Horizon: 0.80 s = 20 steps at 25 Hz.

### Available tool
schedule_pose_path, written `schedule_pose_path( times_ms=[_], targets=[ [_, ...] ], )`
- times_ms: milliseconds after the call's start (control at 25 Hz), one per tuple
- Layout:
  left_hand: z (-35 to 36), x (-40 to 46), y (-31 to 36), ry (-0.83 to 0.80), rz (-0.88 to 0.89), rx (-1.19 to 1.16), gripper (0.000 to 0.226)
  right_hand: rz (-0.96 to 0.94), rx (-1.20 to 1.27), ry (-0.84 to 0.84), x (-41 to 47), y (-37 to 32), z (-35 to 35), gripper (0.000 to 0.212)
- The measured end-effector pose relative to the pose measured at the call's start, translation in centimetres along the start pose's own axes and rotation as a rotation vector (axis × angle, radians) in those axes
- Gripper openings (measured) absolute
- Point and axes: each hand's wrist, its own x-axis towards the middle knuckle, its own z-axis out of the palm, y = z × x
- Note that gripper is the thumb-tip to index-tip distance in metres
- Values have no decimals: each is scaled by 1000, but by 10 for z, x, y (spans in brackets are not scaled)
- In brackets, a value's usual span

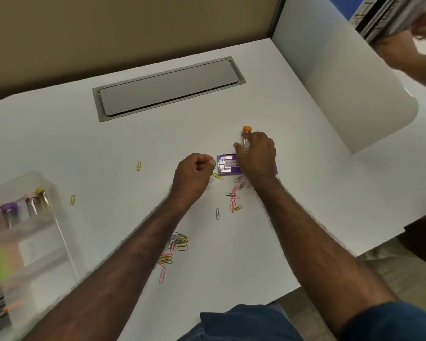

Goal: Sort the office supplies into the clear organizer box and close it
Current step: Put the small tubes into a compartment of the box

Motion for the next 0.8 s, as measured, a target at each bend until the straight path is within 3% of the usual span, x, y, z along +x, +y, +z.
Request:
schedule_pose_path(
  times_ms=[240, 520, 800],
  targets=[
    [1, 0, -1, 7, -4, 31, 23, 52, -71, 40, 8, -2, 10, 40],
    [-18, -11, -6, 53, -2, 11, 19, 73, 212, -26, -16, -29, 10, 35],
    [-62, -26, -11, 138, 39, -28, 16, -102, 483, -141, -89, -90, 1, 34]
  ],
)
